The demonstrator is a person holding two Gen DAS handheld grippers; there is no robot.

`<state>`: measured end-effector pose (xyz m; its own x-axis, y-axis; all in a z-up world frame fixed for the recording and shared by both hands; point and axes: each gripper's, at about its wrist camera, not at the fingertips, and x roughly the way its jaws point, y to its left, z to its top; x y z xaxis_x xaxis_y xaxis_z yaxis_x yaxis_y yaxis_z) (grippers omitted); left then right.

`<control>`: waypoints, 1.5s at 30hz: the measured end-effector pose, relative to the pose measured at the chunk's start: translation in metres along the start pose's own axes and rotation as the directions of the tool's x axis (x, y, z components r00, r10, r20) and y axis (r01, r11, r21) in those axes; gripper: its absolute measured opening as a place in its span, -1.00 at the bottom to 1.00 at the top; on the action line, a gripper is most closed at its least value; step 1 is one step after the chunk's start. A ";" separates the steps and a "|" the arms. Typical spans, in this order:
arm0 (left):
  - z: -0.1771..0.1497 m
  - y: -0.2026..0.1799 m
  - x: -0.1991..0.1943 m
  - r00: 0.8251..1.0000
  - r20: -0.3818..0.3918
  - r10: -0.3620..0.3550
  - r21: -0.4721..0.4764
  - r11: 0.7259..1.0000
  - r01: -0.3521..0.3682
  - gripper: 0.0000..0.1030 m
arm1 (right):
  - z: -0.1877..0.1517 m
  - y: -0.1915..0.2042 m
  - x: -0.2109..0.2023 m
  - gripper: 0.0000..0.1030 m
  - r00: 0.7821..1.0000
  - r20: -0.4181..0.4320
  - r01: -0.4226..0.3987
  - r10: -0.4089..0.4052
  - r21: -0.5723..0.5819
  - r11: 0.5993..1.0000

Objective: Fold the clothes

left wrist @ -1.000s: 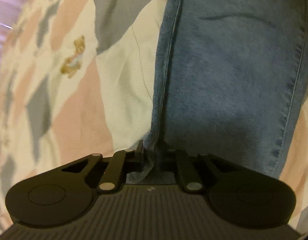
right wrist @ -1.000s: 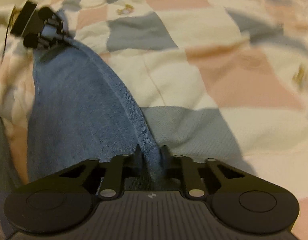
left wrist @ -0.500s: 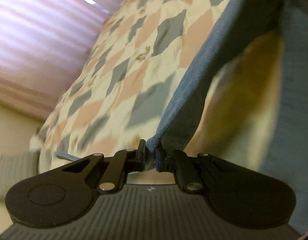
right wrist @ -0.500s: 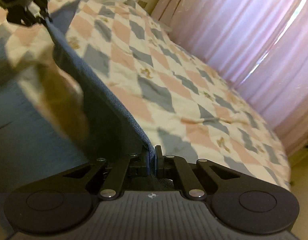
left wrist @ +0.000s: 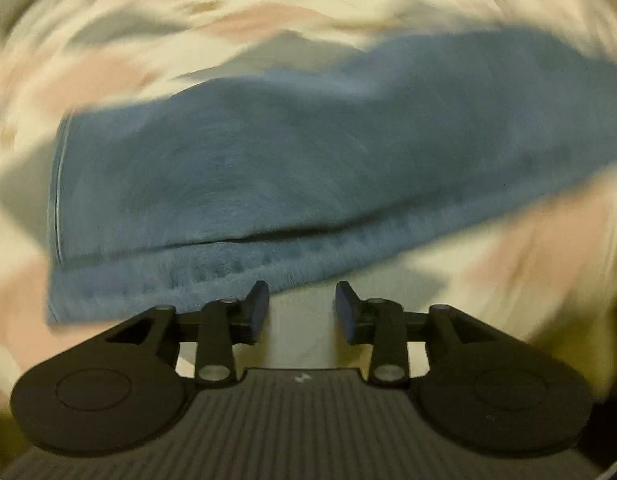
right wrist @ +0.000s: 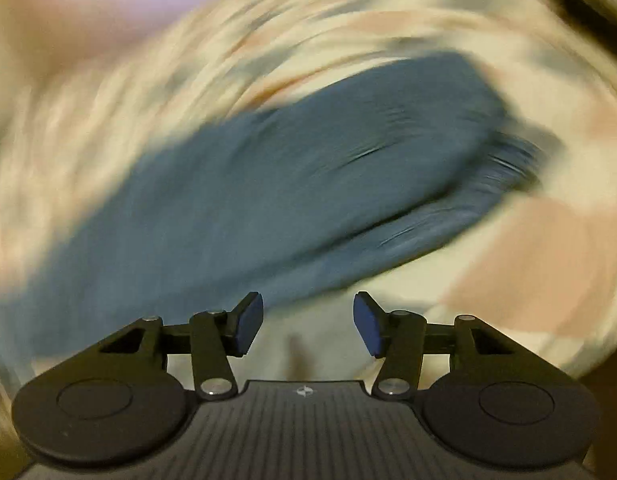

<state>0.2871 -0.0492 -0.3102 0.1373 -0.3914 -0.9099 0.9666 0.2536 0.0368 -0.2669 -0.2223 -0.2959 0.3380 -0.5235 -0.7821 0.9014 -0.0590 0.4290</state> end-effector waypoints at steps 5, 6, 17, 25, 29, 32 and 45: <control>0.009 0.015 0.006 0.997 0.051 -0.063 -0.261 0.963 0.074 -0.35 | 0.048 -0.088 0.019 0.03 0.981 0.187 -0.120 0.046 0.410 0.904; 0.007 0.013 0.008 0.995 0.057 -0.077 -0.293 0.952 0.091 -0.34 | 0.053 -0.098 0.027 0.03 0.978 0.201 -0.132 0.046 0.439 0.889; 0.002 -0.065 0.029 0.992 0.115 -0.047 0.086 0.996 0.038 -0.22 | 0.076 -0.109 0.075 0.03 0.988 0.140 -0.122 0.068 0.423 0.898; -0.041 -0.138 0.063 0.929 0.308 0.207 0.801 0.471 -0.370 -0.23 | 0.075 -0.117 0.078 0.03 0.989 0.125 -0.123 0.074 0.448 0.886; -0.066 -0.138 0.078 0.908 0.357 0.221 0.901 0.176 -0.397 -0.27 | 0.079 -0.115 0.083 0.03 0.991 0.115 -0.112 0.068 0.441 0.890; -0.081 -0.137 0.089 0.880 0.425 0.211 0.895 0.048 -0.444 -0.27 | 0.080 -0.114 0.084 -0.37 0.991 0.119 -0.105 0.059 0.434 0.895; -0.104 -0.107 0.044 0.801 0.564 0.201 0.822 -0.226 -0.522 -0.94 | 0.074 -0.094 0.004 -0.82 0.988 0.153 -0.081 0.028 0.351 0.933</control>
<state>0.1673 -0.0019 -0.3969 0.4264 -0.7613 -0.4884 -0.1123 -0.5804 0.8066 -0.3702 -0.2818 -0.3060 0.3181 -0.6487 -0.6914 0.7185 -0.3108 0.6222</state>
